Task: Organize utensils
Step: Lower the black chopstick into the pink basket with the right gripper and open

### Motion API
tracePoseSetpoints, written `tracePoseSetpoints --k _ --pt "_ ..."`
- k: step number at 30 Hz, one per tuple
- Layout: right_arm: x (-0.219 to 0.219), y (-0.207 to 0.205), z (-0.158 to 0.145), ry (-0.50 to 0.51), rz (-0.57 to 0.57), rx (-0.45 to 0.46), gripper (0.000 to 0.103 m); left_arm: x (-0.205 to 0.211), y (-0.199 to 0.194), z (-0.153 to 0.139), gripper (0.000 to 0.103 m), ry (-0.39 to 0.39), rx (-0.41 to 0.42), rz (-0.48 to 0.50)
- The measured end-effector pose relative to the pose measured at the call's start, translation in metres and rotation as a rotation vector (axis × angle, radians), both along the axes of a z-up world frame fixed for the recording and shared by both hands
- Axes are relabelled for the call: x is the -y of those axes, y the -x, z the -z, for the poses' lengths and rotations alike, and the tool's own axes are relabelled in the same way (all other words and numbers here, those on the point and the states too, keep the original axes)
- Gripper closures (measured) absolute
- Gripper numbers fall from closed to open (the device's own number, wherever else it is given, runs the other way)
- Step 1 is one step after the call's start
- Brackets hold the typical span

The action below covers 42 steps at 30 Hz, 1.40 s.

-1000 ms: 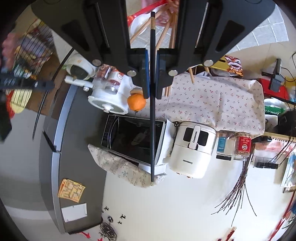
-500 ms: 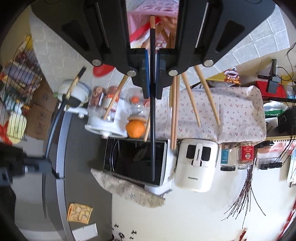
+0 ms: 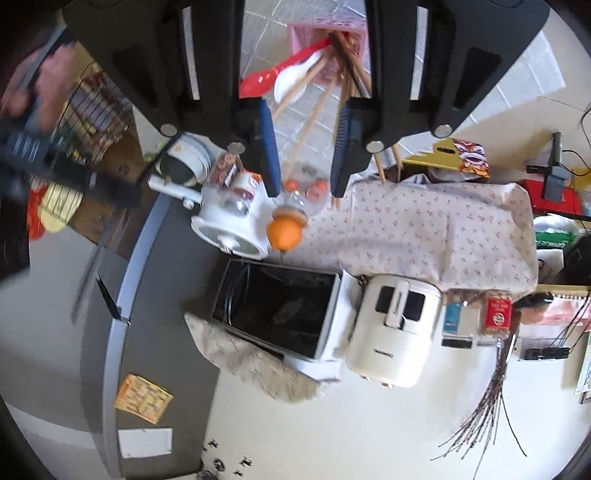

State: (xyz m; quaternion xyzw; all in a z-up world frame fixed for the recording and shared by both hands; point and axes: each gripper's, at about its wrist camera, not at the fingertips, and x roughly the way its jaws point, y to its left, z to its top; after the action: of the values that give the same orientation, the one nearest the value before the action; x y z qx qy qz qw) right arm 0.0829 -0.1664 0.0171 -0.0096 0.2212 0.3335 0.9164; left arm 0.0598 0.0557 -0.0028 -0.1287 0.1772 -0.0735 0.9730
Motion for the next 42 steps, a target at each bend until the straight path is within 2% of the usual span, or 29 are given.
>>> tracePoseSetpoints --k 3,5,8,10,11,13,16,21,28,33,37,42 --pt "-0.007 0.002 -0.002 -0.007 -0.019 0.007 0.097 -0.013 -0.005 -0.022 0.074 -0.006 -0.062 -0.031" --pt "-0.014 0.003 0.002 0.007 -0.028 0.002 0.097 -0.022 -0.012 -0.026 0.074 -0.022 -0.162 -0.06" --pt "-0.024 0.004 0.008 0.028 -0.045 -0.004 0.097 -0.027 -0.02 -0.014 0.07 -0.088 -0.337 -0.105" --pt "-0.035 0.004 0.014 0.051 -0.061 -0.008 0.097 -0.026 -0.025 0.006 0.067 -0.173 -0.471 -0.117" --pt "-0.04 0.004 0.017 0.064 -0.066 -0.012 0.097 -0.027 -0.026 0.013 0.066 -0.189 -0.513 -0.126" --pt "-0.048 0.004 0.023 0.084 -0.072 -0.02 0.097 -0.033 -0.026 0.033 0.066 -0.153 -0.583 -0.131" --pt "-0.058 0.004 0.032 0.109 -0.081 -0.029 0.097 -0.04 -0.028 0.052 0.066 -0.032 -0.675 -0.11" --pt "-0.073 0.001 0.05 0.16 -0.088 -0.049 0.097 -0.037 -0.022 0.049 0.062 -0.011 -0.678 -0.071" --pt "-0.089 0.001 0.081 0.246 -0.098 -0.07 0.097 -0.044 -0.023 0.048 0.062 0.063 -0.71 -0.044" --pt "-0.098 0.004 0.096 0.341 -0.115 -0.095 0.096 -0.043 -0.021 0.042 0.062 0.063 -0.69 -0.027" --pt "-0.095 0.011 0.089 0.37 -0.103 -0.086 0.094 -0.038 -0.015 0.036 0.061 0.041 -0.671 -0.008" --pt "-0.078 0.022 0.061 0.312 -0.024 -0.071 0.09 -0.027 -0.003 0.026 0.06 -0.01 -0.634 0.017"
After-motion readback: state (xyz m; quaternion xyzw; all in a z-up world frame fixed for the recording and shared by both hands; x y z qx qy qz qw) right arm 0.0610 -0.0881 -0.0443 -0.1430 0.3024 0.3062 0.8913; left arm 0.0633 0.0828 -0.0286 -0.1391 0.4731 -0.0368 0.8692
